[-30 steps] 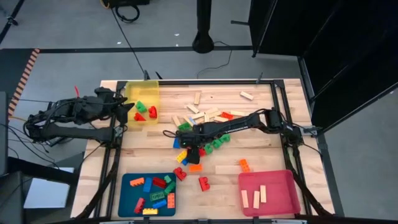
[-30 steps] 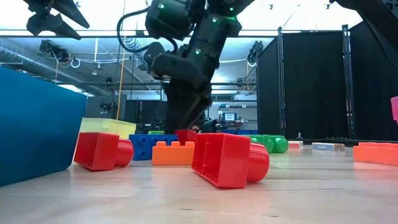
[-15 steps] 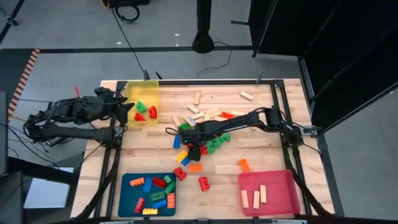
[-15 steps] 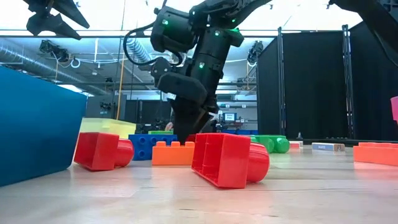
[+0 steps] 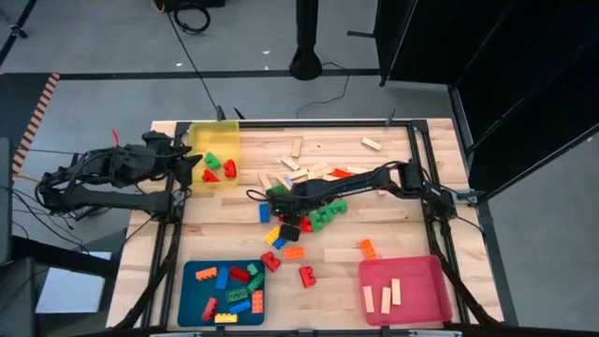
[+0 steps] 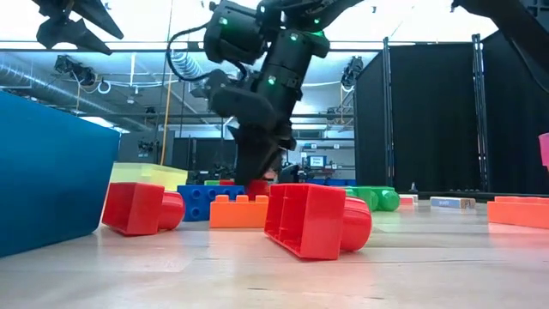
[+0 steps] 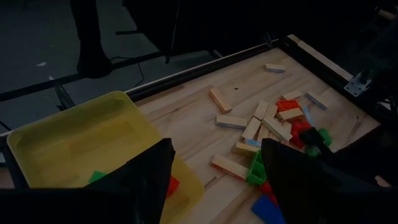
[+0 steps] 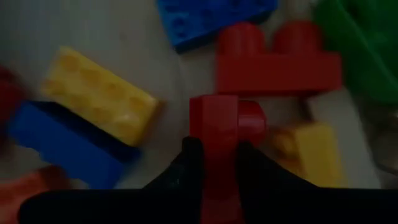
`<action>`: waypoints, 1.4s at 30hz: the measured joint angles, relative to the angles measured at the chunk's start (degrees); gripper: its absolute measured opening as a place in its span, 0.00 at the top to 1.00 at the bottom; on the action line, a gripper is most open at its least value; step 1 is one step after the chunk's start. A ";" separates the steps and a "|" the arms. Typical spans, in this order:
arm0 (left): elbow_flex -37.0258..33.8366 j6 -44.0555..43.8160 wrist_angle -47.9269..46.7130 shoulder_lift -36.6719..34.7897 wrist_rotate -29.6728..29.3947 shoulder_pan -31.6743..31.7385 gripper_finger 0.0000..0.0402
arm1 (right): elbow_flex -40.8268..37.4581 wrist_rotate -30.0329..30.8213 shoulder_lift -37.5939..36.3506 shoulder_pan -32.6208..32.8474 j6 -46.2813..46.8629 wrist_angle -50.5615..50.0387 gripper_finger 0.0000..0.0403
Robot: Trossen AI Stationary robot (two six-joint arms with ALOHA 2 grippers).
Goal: Sort blocks by size
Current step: Put the round red game piece into the yellow bin
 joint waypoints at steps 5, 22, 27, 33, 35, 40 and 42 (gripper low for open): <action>0.00 0.00 0.00 0.00 -0.29 0.00 0.37 | 6.90 -0.15 -0.06 0.05 -0.37 0.03 0.81; 0.00 0.00 -0.02 -0.02 -2.43 0.02 0.37 | 16.76 3.95 -0.10 -11.09 -3.99 27.66 0.81; 0.00 0.00 -0.02 -0.02 -2.80 0.02 0.37 | 16.76 3.98 -0.12 -14.41 -3.46 31.17 0.81; -0.02 0.00 -0.04 -0.02 -3.14 0.00 0.37 | 16.81 3.57 4.18 -15.77 -1.33 40.40 0.81; -0.02 0.00 -0.04 -0.02 -3.26 0.02 0.37 | 16.76 3.34 6.36 -15.76 1.30 43.26 0.81; -0.02 0.00 -0.17 -0.02 -3.31 0.00 0.37 | 16.90 2.00 11.00 -15.76 5.27 48.20 0.81; -0.02 -0.01 -0.20 -0.02 -3.40 0.00 0.37 | 18.47 1.60 12.93 -15.76 6.78 48.94 0.81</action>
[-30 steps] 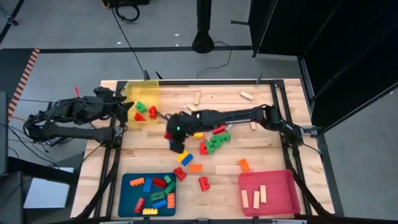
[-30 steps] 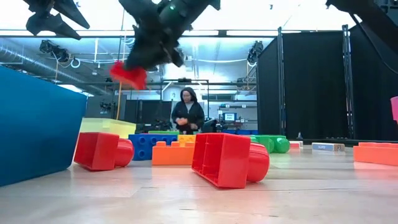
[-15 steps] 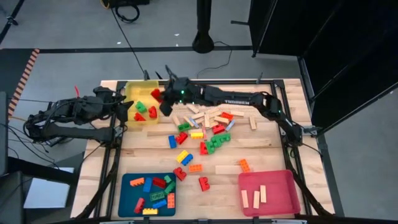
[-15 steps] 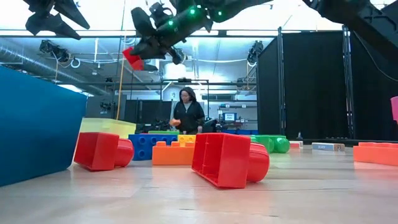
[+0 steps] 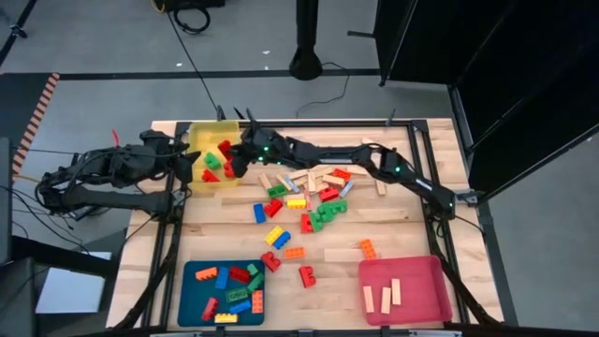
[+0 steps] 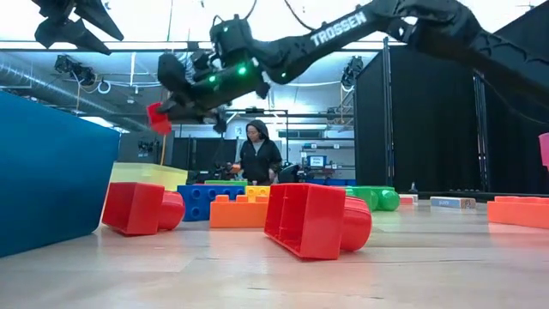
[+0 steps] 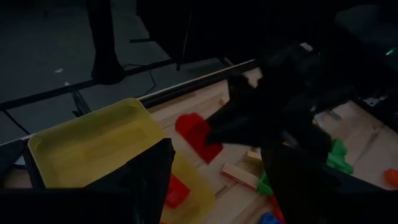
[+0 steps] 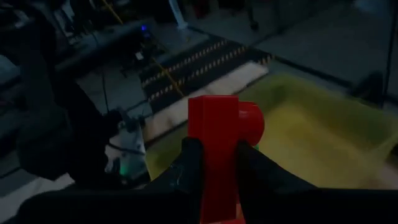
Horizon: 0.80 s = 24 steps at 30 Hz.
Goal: Sort blocks by size
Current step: Put the round red game piece into the yellow bin
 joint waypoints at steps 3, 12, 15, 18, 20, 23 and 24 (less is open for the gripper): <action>0.00 -0.01 0.02 0.00 -0.07 0.00 0.37 | 4.81 -4.01 4.21 0.01 0.19 0.35 0.81; 0.00 -0.01 0.00 0.00 -0.09 0.00 0.37 | 12.22 -5.40 10.21 1.59 -0.01 1.29 0.57; 0.00 -0.01 0.00 0.00 -0.09 0.01 0.37 | 13.83 -7.88 10.21 1.20 -0.27 -2.33 0.50; 0.00 -0.01 -0.02 0.00 -0.09 0.00 0.37 | 14.29 -12.03 9.20 0.71 0.50 -2.00 0.47; 0.00 0.01 -0.13 0.00 -0.09 0.00 0.37 | 14.29 -17.21 7.35 0.21 1.17 -4.99 0.47; 0.00 0.01 -1.52 0.00 -0.09 0.01 0.37 | 14.33 -27.70 3.25 -0.70 -1.35 -15.41 0.48; 0.00 0.01 -2.26 0.00 -0.10 0.00 0.37 | 14.33 -31.17 1.76 -1.03 -3.69 -20.08 0.48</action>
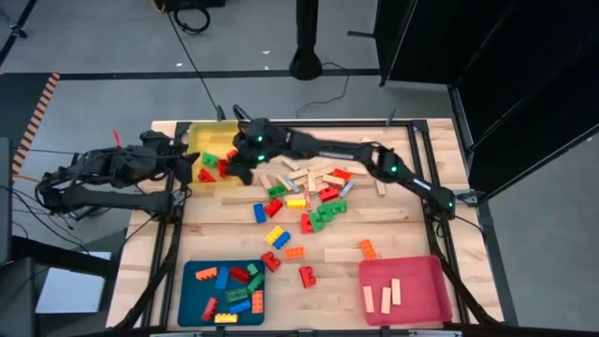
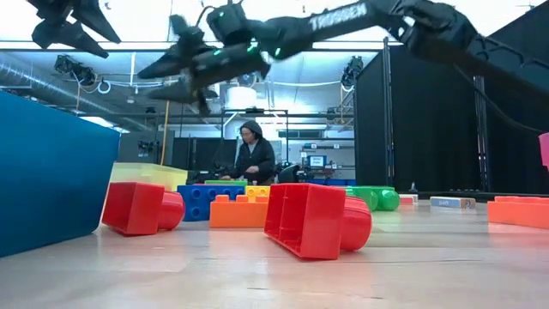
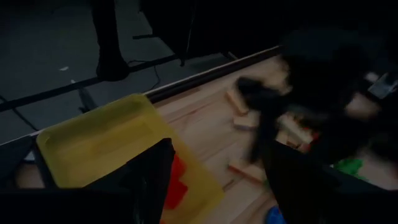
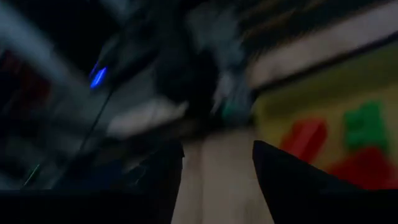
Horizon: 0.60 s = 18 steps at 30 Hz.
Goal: Sort blocks by size
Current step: Put the round red game piece into the yellow bin, then put the round green game piece into the yellow bin
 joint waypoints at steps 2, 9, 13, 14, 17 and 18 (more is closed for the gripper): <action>0.00 0.00 -1.38 0.02 -0.01 0.00 0.37 | 0.02 -4.87 -2.77 -0.15 -7.62 -11.33 0.50; 0.00 -0.02 -2.88 0.02 -0.01 0.00 0.37 | -0.02 0.02 -6.55 5.55 -42.30 -41.72 0.51; 0.00 -0.02 -2.88 0.02 -0.01 0.00 0.37 | -3.13 14.80 -6.53 9.09 -52.16 -41.47 0.49; 0.00 -0.02 -2.88 0.02 0.00 0.00 0.37 | -3.98 18.83 -6.51 9.57 -53.80 -41.03 0.49; 0.00 -0.23 -2.88 0.00 -0.01 0.00 0.37 | -6.96 22.70 -6.40 10.11 -55.38 -38.98 0.46; 0.00 -0.30 -2.88 0.02 -0.01 0.00 0.37 | -7.83 22.79 -6.40 9.85 -55.26 -38.20 0.45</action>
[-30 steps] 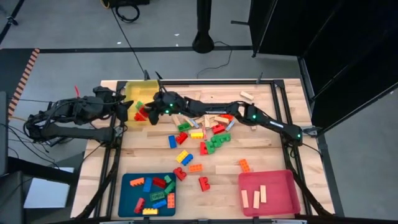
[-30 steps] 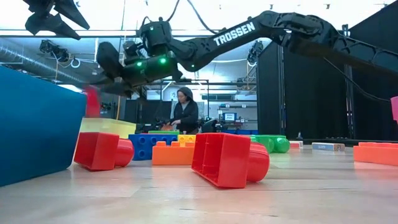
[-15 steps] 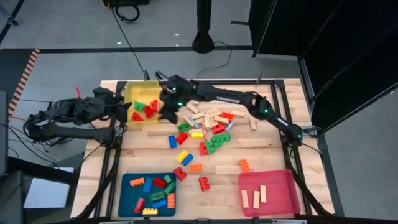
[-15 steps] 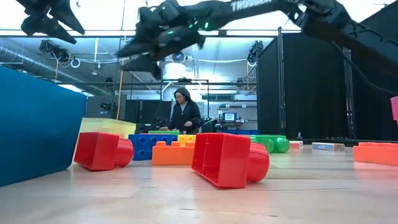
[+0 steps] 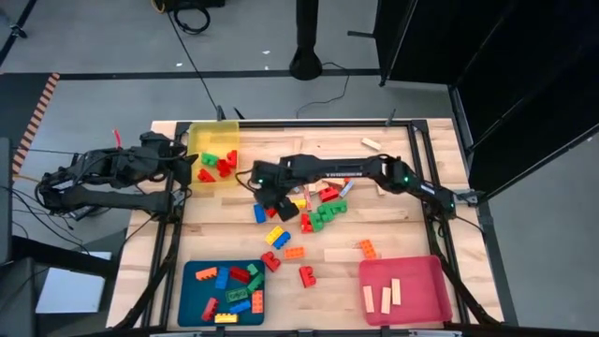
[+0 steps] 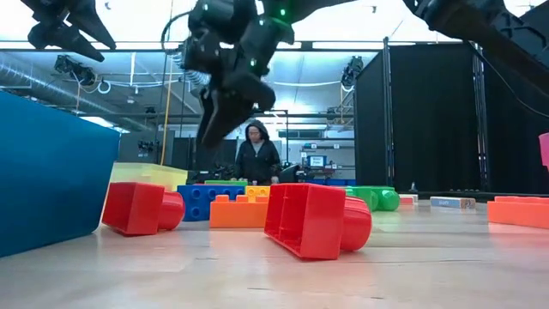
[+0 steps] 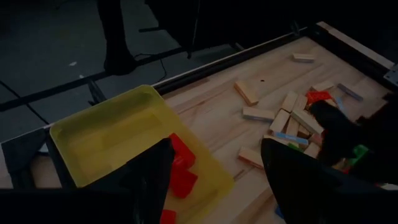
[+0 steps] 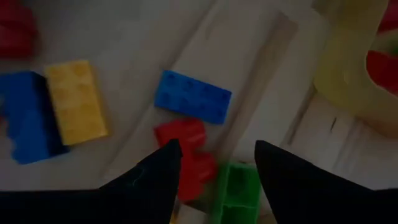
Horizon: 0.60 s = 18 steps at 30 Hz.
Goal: Sort blocks by size
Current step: Put the round green game piece into the yellow bin
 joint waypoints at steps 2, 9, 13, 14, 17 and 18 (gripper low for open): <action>0.00 -0.10 0.00 0.00 0.00 0.00 0.37 | -1.48 0.30 0.00 -0.64 0.97 -0.34 0.44; 0.00 -1.16 0.00 0.00 0.00 0.00 0.37 | -7.16 1.51 0.00 -2.90 3.33 2.86 0.43; 0.00 -1.18 0.00 0.00 -0.01 0.00 0.37 | -7.80 1.68 0.00 -4.24 4.87 3.16 0.44; 0.00 -1.18 0.00 0.00 0.00 0.00 0.37 | -7.80 1.68 0.00 -4.51 4.87 3.63 0.44; 0.00 -1.21 0.00 0.00 -0.29 0.02 0.37 | -7.78 1.77 -0.02 -5.16 5.04 5.65 0.44; 0.00 -1.21 -0.02 0.00 -0.40 0.00 0.37 | -7.78 1.51 -0.02 -5.36 5.07 6.24 0.44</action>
